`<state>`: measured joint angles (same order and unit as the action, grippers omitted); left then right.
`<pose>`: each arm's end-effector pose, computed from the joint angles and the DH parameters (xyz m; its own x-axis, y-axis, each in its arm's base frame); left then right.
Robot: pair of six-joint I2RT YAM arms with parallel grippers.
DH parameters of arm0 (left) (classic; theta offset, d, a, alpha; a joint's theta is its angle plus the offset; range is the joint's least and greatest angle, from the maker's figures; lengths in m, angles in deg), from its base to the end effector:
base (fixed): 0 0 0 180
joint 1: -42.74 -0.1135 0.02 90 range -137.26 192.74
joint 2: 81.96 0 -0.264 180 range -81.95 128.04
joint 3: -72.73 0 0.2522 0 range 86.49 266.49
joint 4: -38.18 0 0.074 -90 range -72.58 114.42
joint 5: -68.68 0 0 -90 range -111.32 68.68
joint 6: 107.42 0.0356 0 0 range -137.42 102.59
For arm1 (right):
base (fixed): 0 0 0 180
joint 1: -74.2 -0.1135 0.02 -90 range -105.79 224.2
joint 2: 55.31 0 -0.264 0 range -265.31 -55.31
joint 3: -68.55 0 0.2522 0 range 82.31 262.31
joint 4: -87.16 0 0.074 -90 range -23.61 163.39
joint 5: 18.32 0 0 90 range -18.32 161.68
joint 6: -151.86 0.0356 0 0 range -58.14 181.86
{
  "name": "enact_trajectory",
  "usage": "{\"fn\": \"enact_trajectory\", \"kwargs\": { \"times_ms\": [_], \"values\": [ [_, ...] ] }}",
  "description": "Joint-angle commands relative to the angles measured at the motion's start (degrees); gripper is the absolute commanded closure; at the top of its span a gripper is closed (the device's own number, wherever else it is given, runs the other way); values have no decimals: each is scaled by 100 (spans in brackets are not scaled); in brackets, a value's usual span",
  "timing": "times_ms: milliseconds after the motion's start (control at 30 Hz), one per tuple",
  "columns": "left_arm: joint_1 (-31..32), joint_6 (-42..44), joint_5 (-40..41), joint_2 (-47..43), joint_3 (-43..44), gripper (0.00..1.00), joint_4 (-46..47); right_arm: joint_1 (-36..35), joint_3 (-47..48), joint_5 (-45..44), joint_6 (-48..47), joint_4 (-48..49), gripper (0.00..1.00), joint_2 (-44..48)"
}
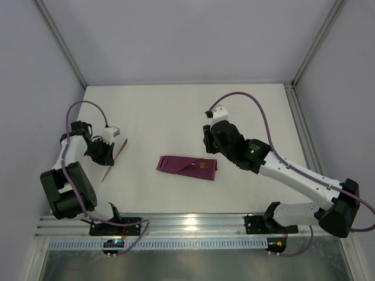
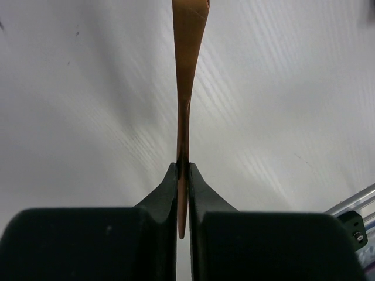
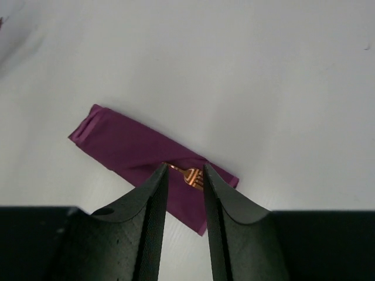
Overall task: Fold the napkin into a case and place the utensils inside
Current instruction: Pick up the knife from the center of the board, then move the knife to the center of the board.
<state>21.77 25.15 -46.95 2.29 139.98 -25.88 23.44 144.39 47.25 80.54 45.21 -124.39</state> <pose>0.2401 0.0755 0.1976 -0.8551 0.3254 -0.4035 0.4326 0.8769 -0.2096 0.1779 0.1945 0.3285 -0.5027 -0.1545 -0.8505 -0.3487 0.9365 0.0360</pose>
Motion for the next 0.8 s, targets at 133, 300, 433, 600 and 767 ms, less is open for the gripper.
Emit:
{"fn": "enact_trajectory", "kwargs": {
  "times_ms": [133,300,433,600,767],
  "values": [
    [1295,305,-470,-602,416,100,-708,31,-38,1818,-164,1647,62,-387],
    [3404,-125,22,-1050,582,100,-481,444,-109,2109,750,1326,59,-256],
    [4740,-380,173,-1095,1030,100,-393,1479,-1089,2729,1725,1060,59,516],
    [6314,-460,268,-656,1444,100,55,2448,-1822,2234,1710,622,59,1756],
    [7474,-231,192,431,1892,100,459,2642,-1797,1661,1438,-125,55,2434]
  ]
}}
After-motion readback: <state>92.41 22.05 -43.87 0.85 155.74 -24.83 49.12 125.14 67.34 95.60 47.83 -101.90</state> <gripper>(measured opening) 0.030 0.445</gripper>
